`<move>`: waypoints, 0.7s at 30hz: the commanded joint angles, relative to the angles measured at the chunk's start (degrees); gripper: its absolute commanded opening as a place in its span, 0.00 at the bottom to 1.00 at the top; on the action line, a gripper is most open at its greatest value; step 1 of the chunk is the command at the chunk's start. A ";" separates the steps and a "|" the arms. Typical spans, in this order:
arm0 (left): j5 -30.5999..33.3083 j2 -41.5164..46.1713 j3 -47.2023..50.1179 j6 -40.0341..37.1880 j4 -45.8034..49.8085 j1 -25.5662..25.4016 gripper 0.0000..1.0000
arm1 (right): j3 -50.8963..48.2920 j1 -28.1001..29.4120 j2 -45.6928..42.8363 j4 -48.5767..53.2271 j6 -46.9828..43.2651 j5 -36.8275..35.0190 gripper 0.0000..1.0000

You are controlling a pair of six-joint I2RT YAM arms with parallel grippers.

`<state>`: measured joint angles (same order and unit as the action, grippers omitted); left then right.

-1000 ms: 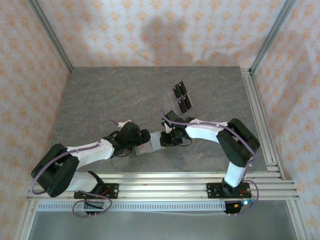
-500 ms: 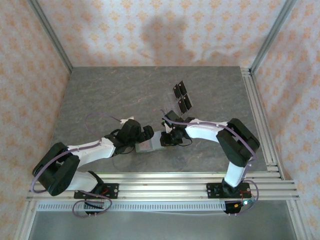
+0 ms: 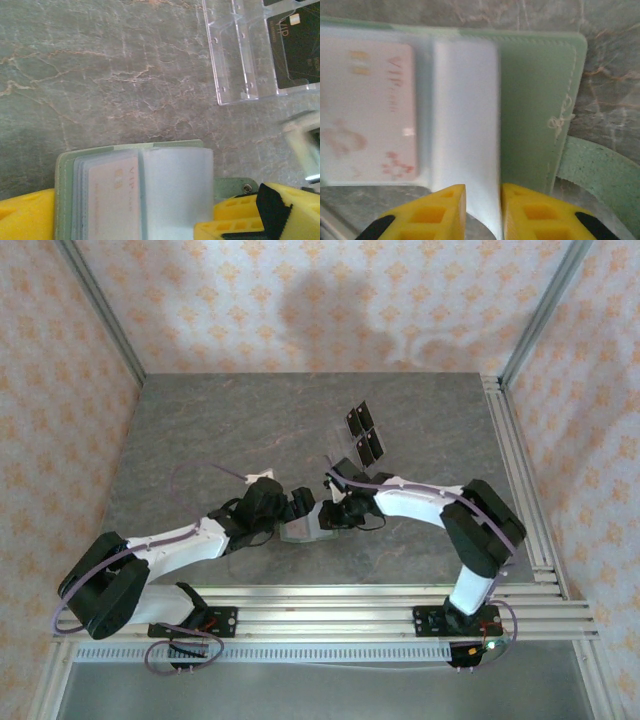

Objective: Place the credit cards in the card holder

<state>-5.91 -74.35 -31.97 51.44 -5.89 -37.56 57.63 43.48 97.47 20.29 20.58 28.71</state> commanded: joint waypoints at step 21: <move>1.63 -3.59 -8.48 2.25 -3.34 -6.07 1.00 | -5.95 -8.72 -9.64 4.48 -1.10 -10.19 0.40</move>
<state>-5.52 -76.29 -37.65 52.73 -7.25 -42.17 52.84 35.79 89.08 24.62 19.88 20.32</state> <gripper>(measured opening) 0.998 0.397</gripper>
